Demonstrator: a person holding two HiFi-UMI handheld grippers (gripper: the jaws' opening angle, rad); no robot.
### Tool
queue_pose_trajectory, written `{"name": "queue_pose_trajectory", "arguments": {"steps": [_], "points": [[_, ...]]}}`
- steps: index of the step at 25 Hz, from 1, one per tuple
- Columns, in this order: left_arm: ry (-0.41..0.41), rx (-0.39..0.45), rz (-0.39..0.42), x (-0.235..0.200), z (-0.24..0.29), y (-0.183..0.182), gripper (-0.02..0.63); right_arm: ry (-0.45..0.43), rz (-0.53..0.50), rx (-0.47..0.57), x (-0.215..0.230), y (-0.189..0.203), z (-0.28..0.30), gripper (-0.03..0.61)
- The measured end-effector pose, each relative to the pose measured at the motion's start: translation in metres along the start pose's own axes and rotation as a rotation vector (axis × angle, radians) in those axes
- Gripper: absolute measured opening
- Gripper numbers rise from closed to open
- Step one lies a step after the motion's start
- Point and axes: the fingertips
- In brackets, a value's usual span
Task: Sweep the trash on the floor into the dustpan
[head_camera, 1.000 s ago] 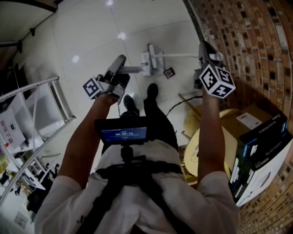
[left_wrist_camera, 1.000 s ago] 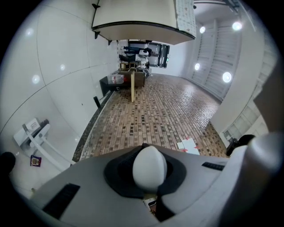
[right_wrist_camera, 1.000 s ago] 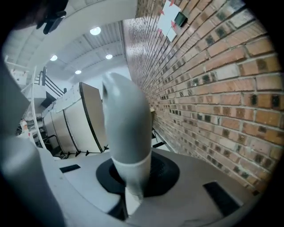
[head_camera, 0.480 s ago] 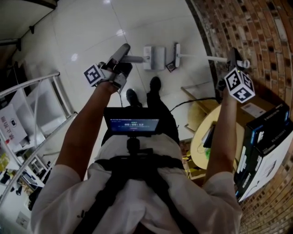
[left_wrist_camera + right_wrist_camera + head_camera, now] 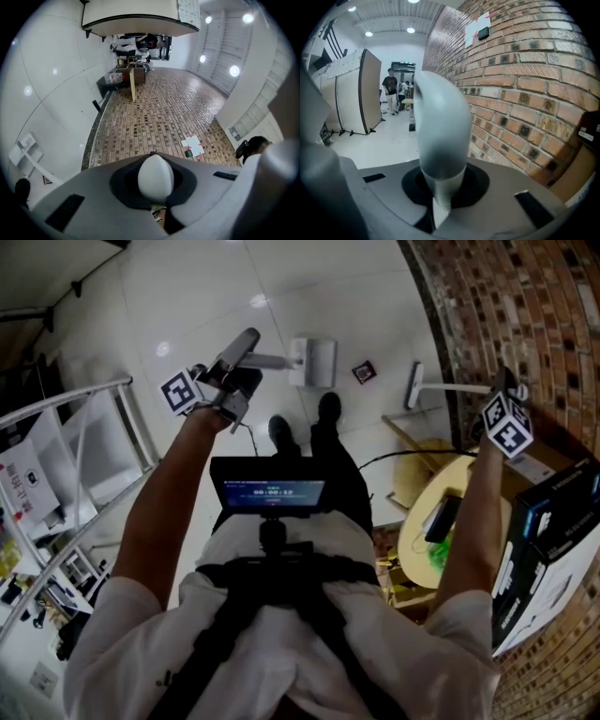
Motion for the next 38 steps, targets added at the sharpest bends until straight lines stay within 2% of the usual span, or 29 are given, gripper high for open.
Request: {"name": "queue_pose_trajectory", "arguments": {"steps": [4, 8, 10, 16, 19, 22, 27, 31, 35, 38], "points": [[-0.01, -0.045, 0.003, 0.001, -0.006, 0.01, 0.001, -0.002, -0.014, -0.064, -0.02, 0.04, 0.012, 0.02], [-0.021, -0.081, -0.005, 0.0, -0.007, 0.021, 0.001, 0.003, 0.156, -0.088, -0.03, 0.061, 0.01, 0.032], [-0.025, -0.095, -0.005, 0.001, -0.008, 0.028, 0.001, 0.014, 0.201, -0.089, -0.033, 0.072, 0.008, 0.034], [-0.056, -0.107, -0.036, -0.01, -0.015, 0.036, 0.001, 0.044, 0.282, -0.062, -0.034, 0.081, 0.004, 0.037], [-0.06, -0.098, -0.041, -0.012, -0.02, 0.036, 0.001, 0.028, 0.264, -0.037, -0.055, 0.074, 0.001, 0.043], [-0.061, -0.095, -0.044, -0.013, -0.028, 0.035, 0.001, -0.009, 0.214, -0.03, -0.092, 0.067, -0.004, 0.049], [-0.066, -0.088, -0.041, -0.018, -0.031, 0.034, 0.001, -0.088, 0.186, 0.015, -0.144, 0.054, -0.019, 0.052], [-0.063, -0.08, -0.045, -0.023, -0.026, 0.037, 0.001, -0.19, 0.175, 0.058, -0.178, 0.04, -0.033, 0.052], [-0.046, -0.078, -0.052, -0.022, -0.042, 0.032, 0.0, -0.323, 0.145, 0.082, -0.244, 0.027, -0.057, 0.052], [-0.047, -0.065, -0.053, -0.024, -0.049, 0.027, 0.0, -0.396, 0.178, 0.089, -0.274, 0.019, -0.068, 0.051]]}}
Point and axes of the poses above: the fingertips, and each gripper's own axes: z forward along the fingers, x to its right, y out of its underside, and after that the axes turned 15 degrees about -x, right-handed
